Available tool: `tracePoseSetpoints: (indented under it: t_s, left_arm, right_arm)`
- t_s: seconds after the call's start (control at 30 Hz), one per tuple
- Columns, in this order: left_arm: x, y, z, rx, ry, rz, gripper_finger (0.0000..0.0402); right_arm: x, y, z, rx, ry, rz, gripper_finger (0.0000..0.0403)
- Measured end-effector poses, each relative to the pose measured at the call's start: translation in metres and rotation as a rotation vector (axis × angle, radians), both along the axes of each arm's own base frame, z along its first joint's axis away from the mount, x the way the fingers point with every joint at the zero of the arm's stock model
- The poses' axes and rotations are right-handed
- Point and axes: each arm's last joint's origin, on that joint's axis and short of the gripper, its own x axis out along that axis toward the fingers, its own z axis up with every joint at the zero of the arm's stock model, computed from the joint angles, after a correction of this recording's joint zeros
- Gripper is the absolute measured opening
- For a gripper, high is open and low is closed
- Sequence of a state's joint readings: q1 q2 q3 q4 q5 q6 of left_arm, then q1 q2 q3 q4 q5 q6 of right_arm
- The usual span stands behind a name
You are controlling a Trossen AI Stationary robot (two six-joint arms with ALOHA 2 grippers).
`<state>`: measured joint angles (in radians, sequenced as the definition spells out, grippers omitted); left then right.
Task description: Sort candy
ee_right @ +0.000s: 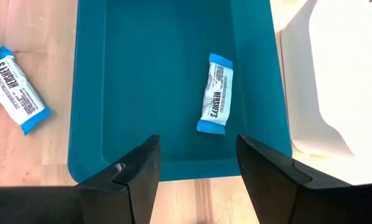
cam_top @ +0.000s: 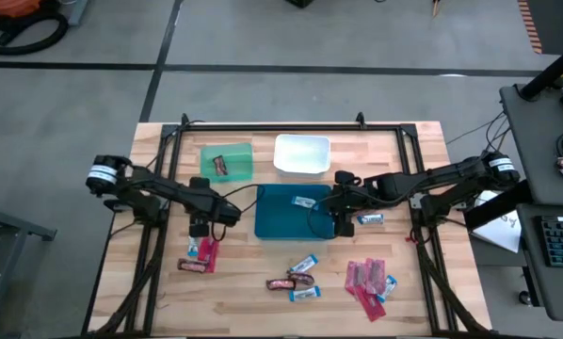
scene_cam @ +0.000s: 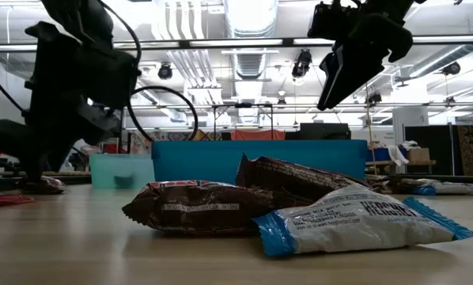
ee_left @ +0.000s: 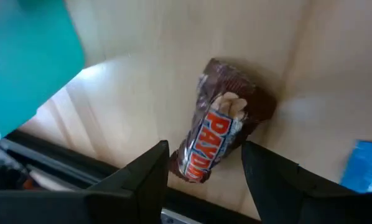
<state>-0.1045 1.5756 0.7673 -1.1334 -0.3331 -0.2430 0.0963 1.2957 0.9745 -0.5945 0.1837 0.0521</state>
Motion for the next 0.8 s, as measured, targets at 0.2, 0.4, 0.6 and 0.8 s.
tracePoseSetpoints:
  t_s: [0.2, 0.4, 0.6, 0.8]
  left_arm:
    - [0.003, 0.001, -0.013, 0.01, 0.068, 0.013, 0.0184]
    - [0.005, 0.001, -0.021, 0.008, 0.098, 0.012, 0.0145]
    - [0.005, 0.001, -0.019, -0.001, 0.082, 0.014, 0.0037]
    - [0.004, -0.001, -0.009, -0.042, 0.021, 0.025, 0.0017]
  right_arm:
    - [0.0, 0.0, 0.0, 0.0, 0.0, 0.0, 0.0201]
    - [0.0, 0.0, 0.0, 0.0, 0.0, 0.0, 0.0201]
    - [0.0, 0.0, 0.0, 0.001, 0.0, 0.0, 0.0201]
    - [0.0, 0.0, 0.0, 0.008, -0.002, -0.01, 0.0201]
